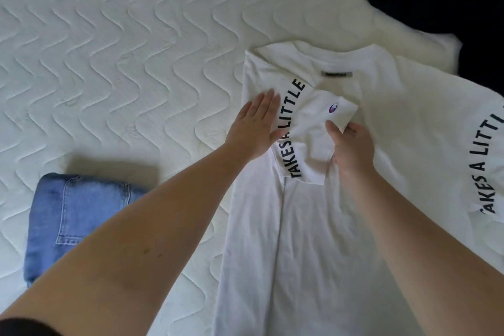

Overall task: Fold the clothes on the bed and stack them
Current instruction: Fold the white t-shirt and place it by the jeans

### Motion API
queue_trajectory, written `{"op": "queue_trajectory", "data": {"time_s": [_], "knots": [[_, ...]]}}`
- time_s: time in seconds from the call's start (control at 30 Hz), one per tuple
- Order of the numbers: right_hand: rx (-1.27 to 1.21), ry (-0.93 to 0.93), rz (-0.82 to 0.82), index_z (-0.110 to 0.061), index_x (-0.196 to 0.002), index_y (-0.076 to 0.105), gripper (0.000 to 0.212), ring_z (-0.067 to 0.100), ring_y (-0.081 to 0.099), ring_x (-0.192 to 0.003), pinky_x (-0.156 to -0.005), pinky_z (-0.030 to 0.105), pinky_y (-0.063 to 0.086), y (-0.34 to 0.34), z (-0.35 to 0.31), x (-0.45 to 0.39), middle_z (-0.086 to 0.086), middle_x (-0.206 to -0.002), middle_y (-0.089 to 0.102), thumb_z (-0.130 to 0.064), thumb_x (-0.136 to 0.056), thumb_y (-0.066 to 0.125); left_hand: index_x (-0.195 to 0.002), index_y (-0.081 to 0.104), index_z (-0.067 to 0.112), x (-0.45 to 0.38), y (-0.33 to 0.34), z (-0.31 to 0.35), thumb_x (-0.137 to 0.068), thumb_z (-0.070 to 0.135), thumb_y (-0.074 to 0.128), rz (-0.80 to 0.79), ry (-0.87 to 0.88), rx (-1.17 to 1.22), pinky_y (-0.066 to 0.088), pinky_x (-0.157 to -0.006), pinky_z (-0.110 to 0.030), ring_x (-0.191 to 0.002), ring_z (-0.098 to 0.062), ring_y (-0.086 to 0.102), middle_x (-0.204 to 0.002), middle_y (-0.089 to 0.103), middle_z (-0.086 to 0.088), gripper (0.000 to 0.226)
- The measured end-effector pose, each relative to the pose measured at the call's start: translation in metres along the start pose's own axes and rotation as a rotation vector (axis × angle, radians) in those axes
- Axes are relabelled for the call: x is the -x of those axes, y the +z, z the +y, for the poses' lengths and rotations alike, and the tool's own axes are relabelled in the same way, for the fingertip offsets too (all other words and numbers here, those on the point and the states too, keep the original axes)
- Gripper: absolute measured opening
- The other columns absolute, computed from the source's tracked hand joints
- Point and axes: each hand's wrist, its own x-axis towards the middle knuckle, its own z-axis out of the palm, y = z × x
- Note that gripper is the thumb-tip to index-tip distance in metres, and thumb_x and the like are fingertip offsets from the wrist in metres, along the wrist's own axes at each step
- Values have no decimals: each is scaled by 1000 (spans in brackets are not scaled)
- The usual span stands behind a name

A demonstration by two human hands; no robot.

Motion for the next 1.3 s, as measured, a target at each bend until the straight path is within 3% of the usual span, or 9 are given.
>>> {"op": "queue_trajectory", "data": {"time_s": [0.2,0.33,0.47,0.7,0.87,0.93,1.03,1.17,1.3], "knots": [[112,-289,79,-21,-78,58,9,1,54,-60,-61,27,40,-3,-9,-7,-13,-65,60,-25,-82,66,-155,-15,23,-41,-1,3,-94,70,24,-81,-15,24,-8,-122,-43,-149,-23,-22,-161,-26,-2,87],[570,-785,253,-13,-72,54,20,28,53,-67,-64,32,34,-8,0,14,-3,-62,51,-18,-83,70,-151,-23,35,-44,14,8,-86,78,19,-65,-68,-42,-11,-120,-51,-146,-29,-29,-158,-34,-8,89],[598,-987,-74,-8,-100,74,26,33,66,-96,-87,46,50,-6,17,26,4,-105,72,0,-75,75,-151,-22,39,-43,20,7,-81,72,14,5,-45,-31,-14,-118,-51,-146,-33,-27,-157,-33,-14,85],[555,-1093,-164,-7,-103,72,20,22,59,-109,-96,38,44,4,32,47,0,-113,71,-7,-90,56,-147,-29,36,-50,23,-1,-98,56,29,-58,-57,-36,-23,-115,-46,-138,-22,-42,-153,-43,-6,78],[652,-1085,-231,-7,-108,70,28,26,63,-114,-97,47,47,4,36,50,0,-118,70,-13,-95,46,-144,47,26,-48,-8,-3,-106,26,33,124,-140,599,11,-120,-29,-150,-12,13,-162,22,3,41],[659,-1114,-236,-8,-107,70,26,25,63,-114,-98,47,46,4,35,51,-1,-119,69,-14,-95,47,-119,67,22,-43,-25,0,-105,33,38,255,-311,936,35,-96,-13,-128,-8,48,-132,58,13,34],[670,-1205,-235,-10,-99,70,21,24,64,-112,-100,45,44,7,33,56,-4,-120,69,-16,-95,50,-99,67,23,-38,-42,6,-100,53,40,259,-441,851,37,-65,-13,-90,-11,59,-83,59,21,40],[696,-1291,-282,-14,-96,72,17,24,63,-114,-101,44,45,10,36,62,-5,-120,69,-15,-93,55,-97,63,13,-27,-34,5,-94,54,53,6,-446,807,42,-61,-25,-83,-17,60,-86,63,6,42],[792,-1217,-316,-15,-110,69,27,27,56,-125,-101,44,46,6,46,63,3,-136,59,-9,-84,65,-94,63,7,-6,-18,0,-97,34,54,131,-481,812,43,-57,-28,-68,-19,57,-73,60,2,29]]}}
